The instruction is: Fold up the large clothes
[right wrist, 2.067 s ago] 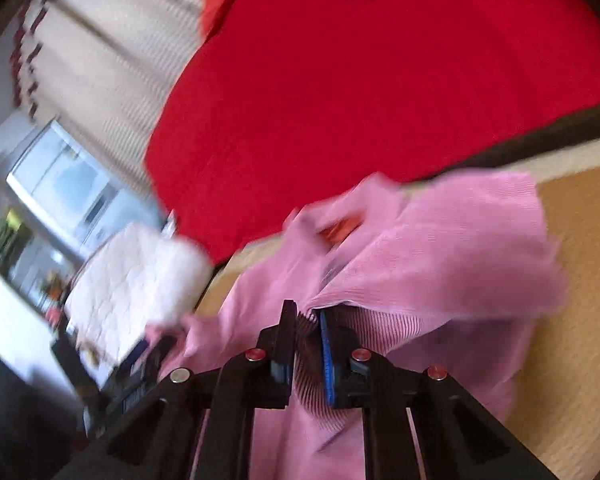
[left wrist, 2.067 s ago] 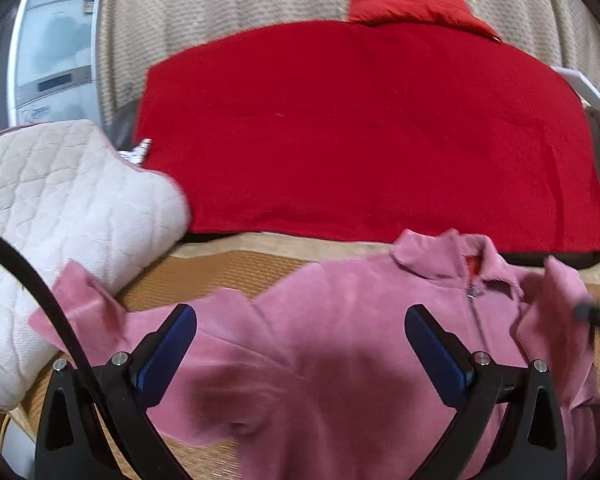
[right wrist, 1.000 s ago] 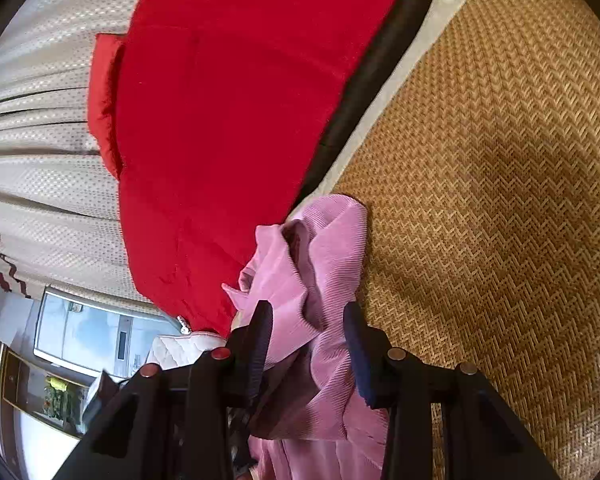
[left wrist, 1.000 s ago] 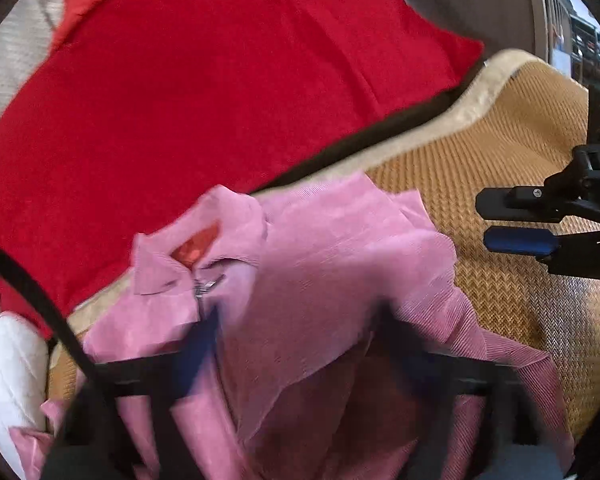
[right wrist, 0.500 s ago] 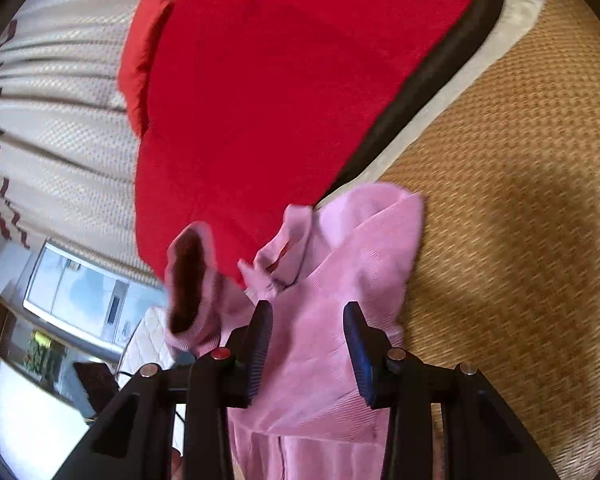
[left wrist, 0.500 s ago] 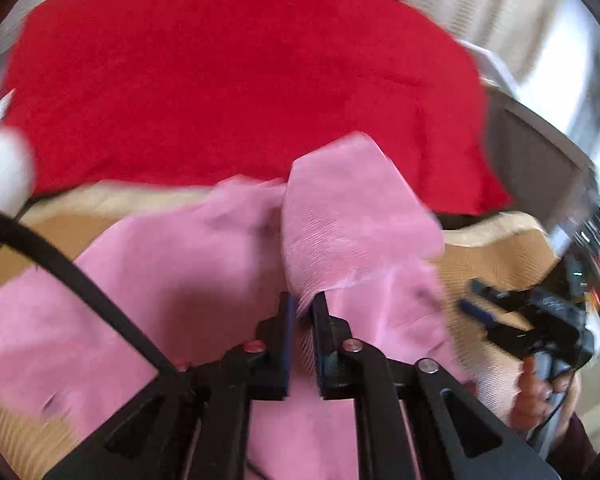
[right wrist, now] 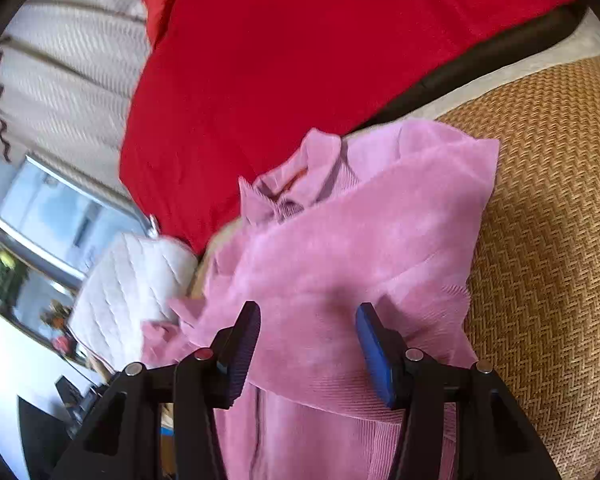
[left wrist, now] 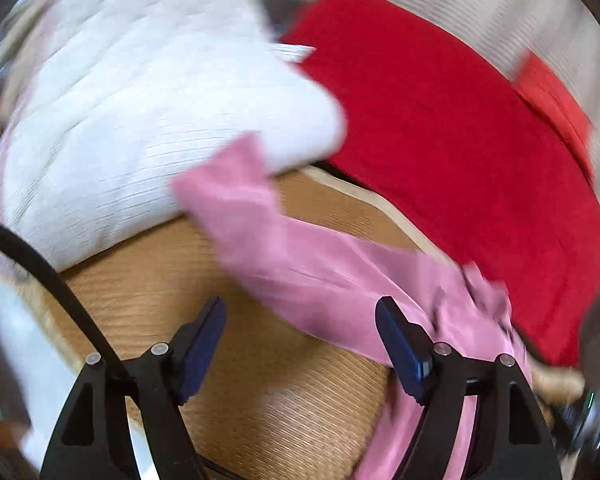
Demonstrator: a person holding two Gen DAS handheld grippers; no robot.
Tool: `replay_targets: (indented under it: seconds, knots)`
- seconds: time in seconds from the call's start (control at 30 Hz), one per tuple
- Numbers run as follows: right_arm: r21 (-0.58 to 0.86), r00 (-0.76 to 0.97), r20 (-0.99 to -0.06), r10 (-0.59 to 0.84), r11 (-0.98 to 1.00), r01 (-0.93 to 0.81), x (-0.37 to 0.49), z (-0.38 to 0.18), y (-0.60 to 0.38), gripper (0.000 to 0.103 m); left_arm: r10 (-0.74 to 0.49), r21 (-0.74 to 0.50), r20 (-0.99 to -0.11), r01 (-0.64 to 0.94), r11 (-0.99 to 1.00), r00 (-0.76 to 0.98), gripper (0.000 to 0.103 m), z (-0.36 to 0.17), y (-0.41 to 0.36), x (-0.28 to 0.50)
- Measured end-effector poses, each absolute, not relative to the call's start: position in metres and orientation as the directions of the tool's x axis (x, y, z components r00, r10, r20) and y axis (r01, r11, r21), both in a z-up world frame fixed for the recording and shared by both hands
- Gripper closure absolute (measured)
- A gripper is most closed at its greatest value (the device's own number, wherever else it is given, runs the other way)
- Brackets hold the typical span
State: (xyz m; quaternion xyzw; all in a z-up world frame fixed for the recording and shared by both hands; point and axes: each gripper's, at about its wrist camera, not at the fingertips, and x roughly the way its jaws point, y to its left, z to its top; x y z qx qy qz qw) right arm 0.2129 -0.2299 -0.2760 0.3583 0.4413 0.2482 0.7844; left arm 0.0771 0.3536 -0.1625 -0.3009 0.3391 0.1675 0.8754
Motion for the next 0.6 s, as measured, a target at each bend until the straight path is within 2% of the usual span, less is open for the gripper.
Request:
replay_targets:
  seconds: [0.1,0.4,0.6]
  knots:
    - [0.746,0.469,-0.557,0.685,0.661,-0.080,0.211,-0.284,-0.217,0.049,0.100,-0.472,-0.697,-0.559,0.682,0.710,0.025,-0.179,0.374,0.077]
    - [0.686,0.467,-0.596,0.653,0.716,-0.126,0.212,-0.290,-0.199,0.049,0.203,-0.432,-0.718,-0.654,0.620,0.666,0.025,-0.215,0.417,0.143]
    - [0.677,0.467,-0.594,0.656,0.720,-0.150,0.213,-0.292,-0.203,0.049,0.145,-0.498,-0.728,-0.661,0.561,0.670,0.027,-0.244,0.442,0.172]
